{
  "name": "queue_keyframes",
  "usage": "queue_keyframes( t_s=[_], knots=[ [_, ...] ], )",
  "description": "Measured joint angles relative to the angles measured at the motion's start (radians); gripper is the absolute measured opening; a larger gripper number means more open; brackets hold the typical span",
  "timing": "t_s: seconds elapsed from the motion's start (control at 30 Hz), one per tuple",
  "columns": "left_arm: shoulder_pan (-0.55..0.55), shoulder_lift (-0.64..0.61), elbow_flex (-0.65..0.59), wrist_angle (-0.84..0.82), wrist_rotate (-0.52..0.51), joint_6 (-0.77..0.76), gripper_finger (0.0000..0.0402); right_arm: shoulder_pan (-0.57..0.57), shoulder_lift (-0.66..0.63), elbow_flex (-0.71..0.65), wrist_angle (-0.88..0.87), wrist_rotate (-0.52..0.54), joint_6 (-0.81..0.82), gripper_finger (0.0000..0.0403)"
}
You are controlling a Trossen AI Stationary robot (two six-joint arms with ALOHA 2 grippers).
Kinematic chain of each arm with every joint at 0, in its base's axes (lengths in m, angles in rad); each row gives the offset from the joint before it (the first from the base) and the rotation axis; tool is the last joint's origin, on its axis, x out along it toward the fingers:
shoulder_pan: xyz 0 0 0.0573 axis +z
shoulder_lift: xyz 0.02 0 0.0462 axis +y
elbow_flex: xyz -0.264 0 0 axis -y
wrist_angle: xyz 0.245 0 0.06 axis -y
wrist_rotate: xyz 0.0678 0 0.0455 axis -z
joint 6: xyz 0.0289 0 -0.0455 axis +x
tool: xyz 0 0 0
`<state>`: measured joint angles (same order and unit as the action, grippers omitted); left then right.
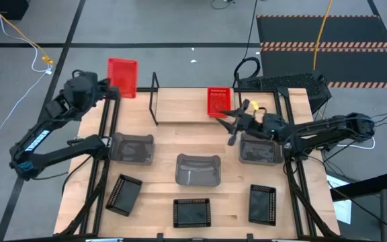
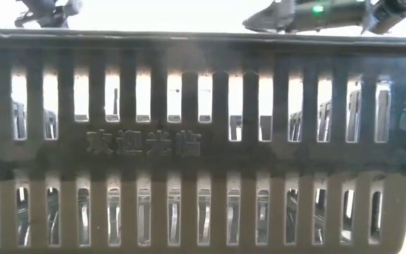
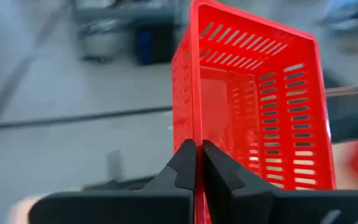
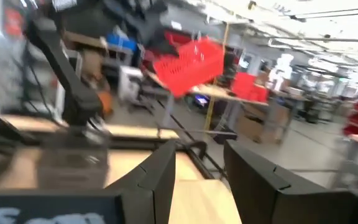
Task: Stack baskets on shelf by color
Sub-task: Stack the red bin on top of the other red bins on the shelf
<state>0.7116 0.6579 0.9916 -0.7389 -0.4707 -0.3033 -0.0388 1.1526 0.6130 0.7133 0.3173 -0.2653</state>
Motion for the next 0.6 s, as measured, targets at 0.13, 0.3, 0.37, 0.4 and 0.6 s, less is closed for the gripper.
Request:
queue_keyframes(
  t_s=[0.13, 0.3, 0.37, 0.4, 0.6],
  knots=[
    [-0.128, 0.023, 0.0, 0.12, 0.026, 0.005, 0.0007, 0.04, 0.135, 0.166, -0.157, 0.088, -0.112, 0.013],
    [-0.291, 0.131, 0.0, 0.286, 0.016, 0.001, 0.0007, 0.081, 0.27, 0.374, -0.274, 0.131, -0.268, 0.0131],
    [-0.353, 0.191, 0.0, 0.354, 0.006, 0.016, 0.0007, 0.099, 0.302, 0.445, -0.319, 0.131, -0.31, 0.0136],
    [-0.38, 0.221, -0.001, 0.386, -0.001, 0.021, 0.0007, 0.109, 0.315, 0.475, -0.345, 0.131, -0.325, 0.0141],
    [-0.472, 0.378, -0.002, 0.575, -0.041, -0.014, 0.0013, 0.162, 0.375, 0.588, -0.42, 0.237, -0.421, 0.0188]
  ],
)
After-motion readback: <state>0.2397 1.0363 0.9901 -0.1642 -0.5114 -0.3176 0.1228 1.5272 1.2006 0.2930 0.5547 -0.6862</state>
